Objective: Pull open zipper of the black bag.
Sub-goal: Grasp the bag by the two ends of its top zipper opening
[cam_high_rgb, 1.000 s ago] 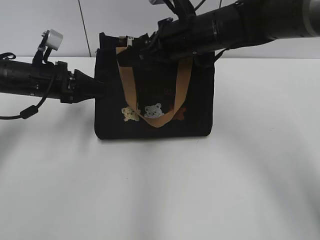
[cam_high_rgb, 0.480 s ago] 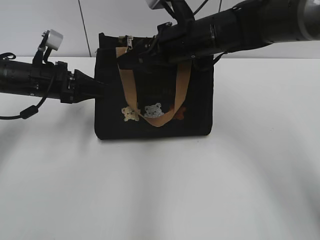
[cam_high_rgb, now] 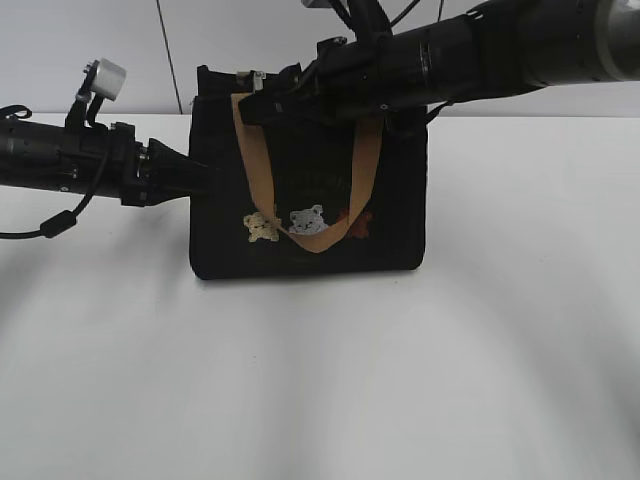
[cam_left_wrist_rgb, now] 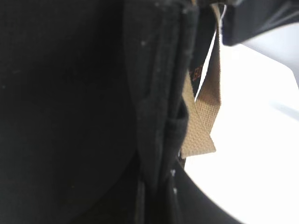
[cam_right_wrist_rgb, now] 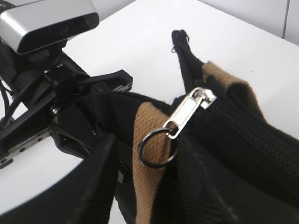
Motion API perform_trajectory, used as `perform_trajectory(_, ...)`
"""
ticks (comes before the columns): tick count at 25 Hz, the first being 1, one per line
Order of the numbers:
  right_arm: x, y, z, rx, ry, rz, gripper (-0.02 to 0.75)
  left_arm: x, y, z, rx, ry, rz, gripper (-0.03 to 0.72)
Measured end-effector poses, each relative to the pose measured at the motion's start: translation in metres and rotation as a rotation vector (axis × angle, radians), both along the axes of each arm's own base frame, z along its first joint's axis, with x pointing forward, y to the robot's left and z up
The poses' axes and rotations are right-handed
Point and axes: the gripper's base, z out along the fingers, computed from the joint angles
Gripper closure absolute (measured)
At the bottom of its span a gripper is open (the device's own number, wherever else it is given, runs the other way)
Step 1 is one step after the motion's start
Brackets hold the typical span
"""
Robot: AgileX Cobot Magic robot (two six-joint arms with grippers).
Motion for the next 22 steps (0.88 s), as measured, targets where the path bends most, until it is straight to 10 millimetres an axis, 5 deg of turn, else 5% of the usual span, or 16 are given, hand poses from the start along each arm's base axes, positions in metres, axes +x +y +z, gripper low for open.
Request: perform_trajectory(22,0.0017,-0.0003,0.0011,0.019,0.008,-0.028,0.589,0.0000,0.0000,0.0000,0.000,0.000,0.000,0.661)
